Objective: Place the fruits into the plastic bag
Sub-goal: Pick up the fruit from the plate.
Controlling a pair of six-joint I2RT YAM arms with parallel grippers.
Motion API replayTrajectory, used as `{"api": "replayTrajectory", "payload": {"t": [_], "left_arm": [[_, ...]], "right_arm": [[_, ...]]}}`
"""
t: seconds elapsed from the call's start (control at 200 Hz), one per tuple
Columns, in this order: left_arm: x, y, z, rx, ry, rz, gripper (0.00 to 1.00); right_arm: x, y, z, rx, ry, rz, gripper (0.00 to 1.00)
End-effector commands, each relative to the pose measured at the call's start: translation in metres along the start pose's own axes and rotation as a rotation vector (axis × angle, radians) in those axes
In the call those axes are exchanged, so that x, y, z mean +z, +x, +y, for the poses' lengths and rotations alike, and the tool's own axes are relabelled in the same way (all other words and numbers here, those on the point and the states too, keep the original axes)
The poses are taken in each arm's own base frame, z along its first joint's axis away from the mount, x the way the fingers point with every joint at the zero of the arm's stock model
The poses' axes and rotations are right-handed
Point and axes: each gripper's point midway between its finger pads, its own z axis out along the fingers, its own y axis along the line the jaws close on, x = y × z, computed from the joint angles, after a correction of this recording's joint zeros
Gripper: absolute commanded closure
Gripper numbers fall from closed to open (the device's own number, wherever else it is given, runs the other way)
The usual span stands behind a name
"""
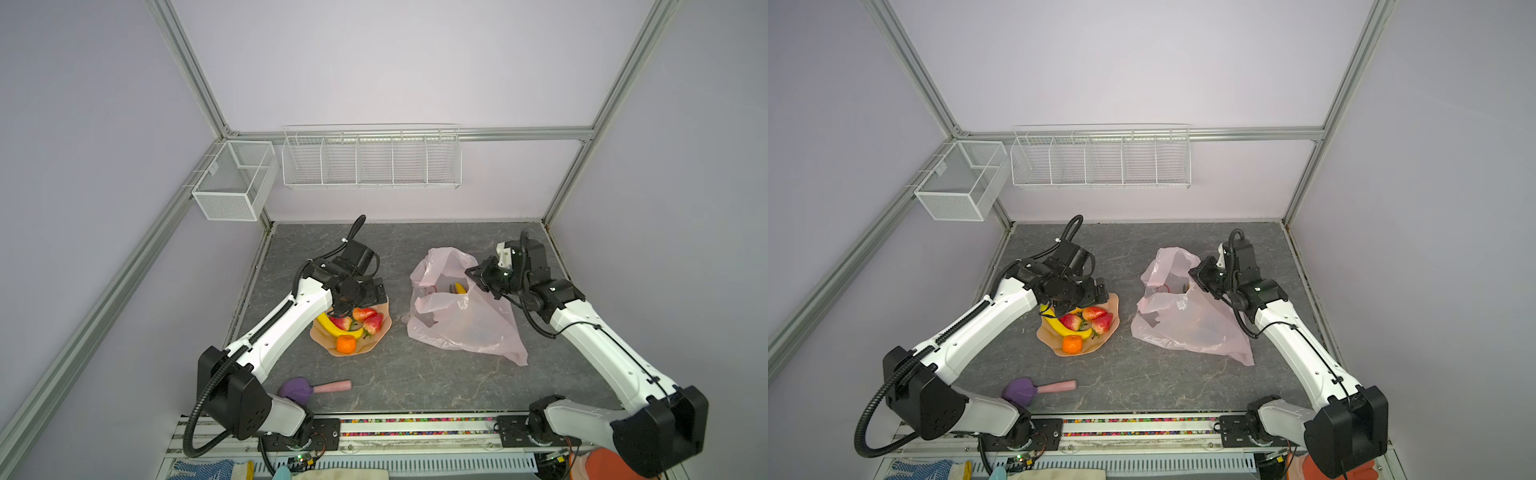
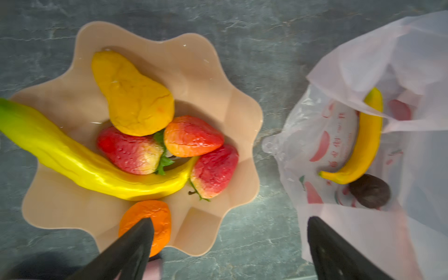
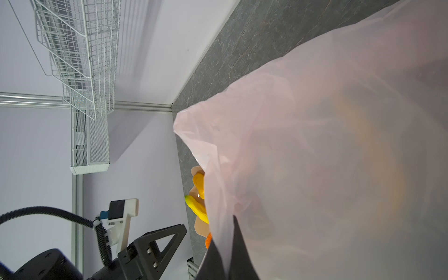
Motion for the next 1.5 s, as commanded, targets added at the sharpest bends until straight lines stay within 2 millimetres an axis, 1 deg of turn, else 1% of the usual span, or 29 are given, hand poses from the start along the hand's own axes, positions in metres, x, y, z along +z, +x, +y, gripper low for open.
{"api": "replayTrajectory", "payload": {"t": [0.0,0.135,0.2,0.255,0.335,0.375,0.475,0.605,0.735,0.945,1.045,1.185,1.369,1.494], "left_arm": [[0.019,0.006,0.017,0.05,-0.106,0.077,0.08],[0.044,0.009,0.013,0.15,-0.119,0.153,0.2],[0.052,0.012,0.008,0.184,-0.095,0.187,0.25],[0.059,0.016,0.003,0.205,-0.074,0.214,0.28],[0.068,0.021,0.008,0.218,-0.102,0.251,0.31],[0.073,0.023,0.009,0.224,-0.11,0.265,0.32],[0.081,0.024,0.006,0.242,-0.101,0.281,0.34],[0.088,0.027,0.003,0.263,-0.092,0.305,0.35],[0.094,0.031,0.004,0.273,-0.098,0.322,0.35],[0.1,0.038,0.007,0.274,-0.11,0.349,0.35],[0.101,0.041,0.011,0.269,-0.127,0.36,0.38],[0.1,0.041,0.011,0.265,-0.127,0.356,0.46],[0.091,0.037,0.008,0.27,-0.121,0.348,0.59],[0.079,0.031,0.002,0.267,-0.097,0.321,0.64]], "right_arm": [[-0.001,-0.001,0.009,-0.014,-0.018,0.011,0.93],[-0.001,-0.001,0.009,-0.018,-0.016,0.013,0.93],[-0.001,0.0,0.009,-0.018,-0.014,0.015,0.93],[-0.002,0.0,0.008,-0.02,-0.013,0.013,0.93],[-0.002,0.0,0.008,-0.021,-0.01,0.01,0.93],[-0.003,0.0,0.008,-0.021,-0.01,0.009,0.93],[-0.003,0.0,0.008,-0.022,-0.01,0.006,0.93],[-0.003,-0.001,0.008,-0.021,-0.009,0.003,0.93],[-0.004,-0.002,0.009,-0.023,-0.01,0.0,0.93],[-0.003,-0.002,0.009,-0.021,-0.008,-0.002,0.93],[-0.003,-0.003,0.009,-0.022,-0.009,-0.004,0.93],[-0.002,-0.003,0.01,-0.024,-0.01,-0.003,0.93],[-0.002,-0.003,0.011,-0.025,-0.01,-0.004,0.93],[-0.003,-0.004,0.013,-0.028,-0.012,-0.006,0.93]]}}
